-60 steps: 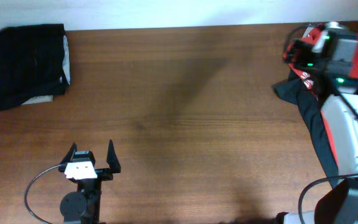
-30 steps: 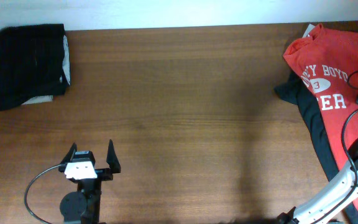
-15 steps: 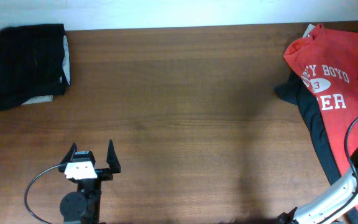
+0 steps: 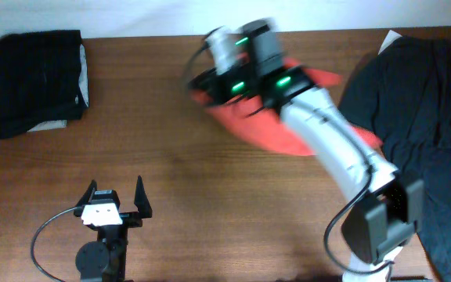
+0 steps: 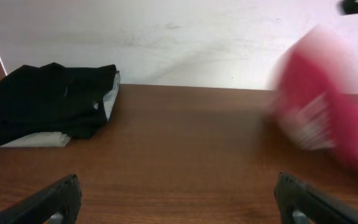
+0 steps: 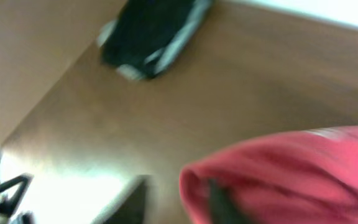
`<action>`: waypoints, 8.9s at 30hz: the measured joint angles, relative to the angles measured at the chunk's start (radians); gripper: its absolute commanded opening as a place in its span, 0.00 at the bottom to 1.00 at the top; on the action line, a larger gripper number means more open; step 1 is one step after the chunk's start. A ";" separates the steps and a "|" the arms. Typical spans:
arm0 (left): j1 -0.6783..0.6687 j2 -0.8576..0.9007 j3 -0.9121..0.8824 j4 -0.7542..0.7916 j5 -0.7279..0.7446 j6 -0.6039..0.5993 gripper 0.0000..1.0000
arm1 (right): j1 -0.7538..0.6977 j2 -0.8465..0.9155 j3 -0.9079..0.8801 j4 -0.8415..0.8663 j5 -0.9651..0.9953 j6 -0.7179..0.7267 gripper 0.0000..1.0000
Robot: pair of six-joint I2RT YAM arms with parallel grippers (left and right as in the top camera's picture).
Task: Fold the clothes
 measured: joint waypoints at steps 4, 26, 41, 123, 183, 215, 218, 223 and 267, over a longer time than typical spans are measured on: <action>0.000 0.000 0.000 0.000 0.000 0.000 0.99 | 0.099 0.000 0.000 -0.035 0.122 0.055 0.83; 0.000 0.000 0.000 0.000 0.000 0.000 0.99 | -0.525 -0.047 0.008 -0.502 0.265 0.111 0.99; 0.000 0.000 0.000 0.000 0.000 0.000 0.99 | -0.525 -0.047 0.008 -0.502 0.265 0.111 0.99; 0.000 0.000 0.000 0.001 0.000 0.000 0.99 | -0.288 0.277 0.014 0.063 0.192 0.101 0.89; 0.000 0.002 -0.001 0.023 0.062 -0.026 0.99 | -0.023 -0.391 -0.631 -0.744 0.598 0.684 0.99; -0.344 2.024 1.410 -0.674 -0.161 0.127 0.56 | -0.383 -0.389 -0.640 -0.653 0.586 0.577 0.99; -0.352 2.024 1.410 -0.679 -0.287 0.100 0.17 | -0.383 -0.389 -0.640 -0.652 0.586 0.577 0.99; -0.352 2.024 1.410 -0.680 -0.337 0.090 0.00 | -0.383 -0.389 -0.640 -0.652 0.586 0.577 0.99; -0.015 1.928 1.429 -0.858 -0.129 -0.142 0.99 | -0.595 0.051 -0.092 0.080 0.606 0.289 0.04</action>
